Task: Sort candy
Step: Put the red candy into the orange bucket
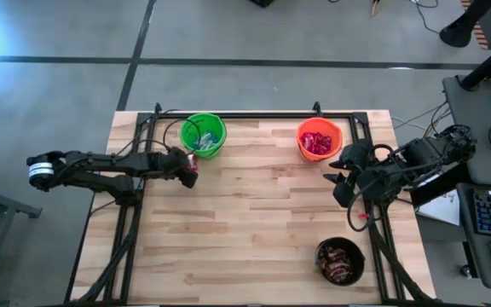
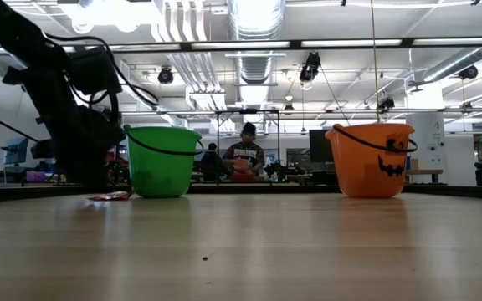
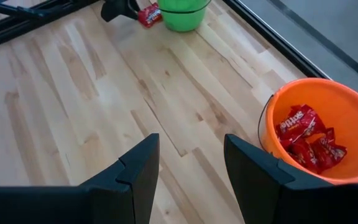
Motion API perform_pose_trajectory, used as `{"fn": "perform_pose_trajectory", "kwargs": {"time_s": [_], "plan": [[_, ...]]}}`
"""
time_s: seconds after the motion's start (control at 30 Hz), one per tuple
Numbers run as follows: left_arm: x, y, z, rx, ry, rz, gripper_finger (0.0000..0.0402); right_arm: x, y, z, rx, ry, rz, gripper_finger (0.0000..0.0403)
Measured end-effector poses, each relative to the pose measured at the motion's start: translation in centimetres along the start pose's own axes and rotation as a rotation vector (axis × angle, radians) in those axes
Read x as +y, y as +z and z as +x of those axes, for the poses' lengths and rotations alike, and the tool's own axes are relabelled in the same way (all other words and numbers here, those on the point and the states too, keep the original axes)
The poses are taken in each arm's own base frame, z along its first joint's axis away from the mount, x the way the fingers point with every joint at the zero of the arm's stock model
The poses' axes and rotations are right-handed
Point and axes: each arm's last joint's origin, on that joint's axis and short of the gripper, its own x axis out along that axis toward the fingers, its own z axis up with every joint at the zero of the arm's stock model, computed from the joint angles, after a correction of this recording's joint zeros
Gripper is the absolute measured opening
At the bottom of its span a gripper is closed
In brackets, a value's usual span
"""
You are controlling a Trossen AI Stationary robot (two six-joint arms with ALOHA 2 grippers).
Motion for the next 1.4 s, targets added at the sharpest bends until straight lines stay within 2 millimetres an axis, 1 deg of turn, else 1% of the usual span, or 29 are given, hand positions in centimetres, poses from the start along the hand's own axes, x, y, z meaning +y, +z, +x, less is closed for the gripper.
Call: {"fn": "perform_pose_trajectory", "kwargs": {"time_s": [0.13,0.33,0.63,0.8,0.93,1.1,1.3,1.4], "plan": [[0.1,0.0,0.1,-0.035,0.024,-0.007,0.0146,0.0,0.0,0.0,0.0,0.0,0.0,0.0171],[0.3,-0.4,0.4,-0.041,0.031,-0.014,0.0146,0.1,-0.1,0.0,0.018,0.015,0.003,0.0171],[0.9,-1.6,1.6,-0.106,-0.017,-0.135,0.0146,0.1,-0.1,0.0,0.019,0.015,0.006,0.0171],[0.8,-1.6,1.7,-0.121,-0.032,-0.161,0.0146,0.1,-0.1,0.0,0.019,0.016,0.011,0.0171],[0.8,-1.6,1.7,-0.109,-0.029,-0.168,0.0146,0.1,-0.1,0.0,0.019,0.015,0.011,0.0171],[1.2,-2.0,1.9,-0.067,0.029,-0.213,0.0146,0.1,-0.1,0.0,0.019,0.016,0.011,0.0171],[1.3,-2.2,1.9,-0.053,0.04,-0.221,0.0146,0.1,0.0,0.0,0.018,0.018,0.012,0.0171],[1.3,-2.3,1.9,-0.042,0.05,-0.216,0.0138,0.2,0.0,0.0,0.012,0.025,0.018,0.0171]]}}
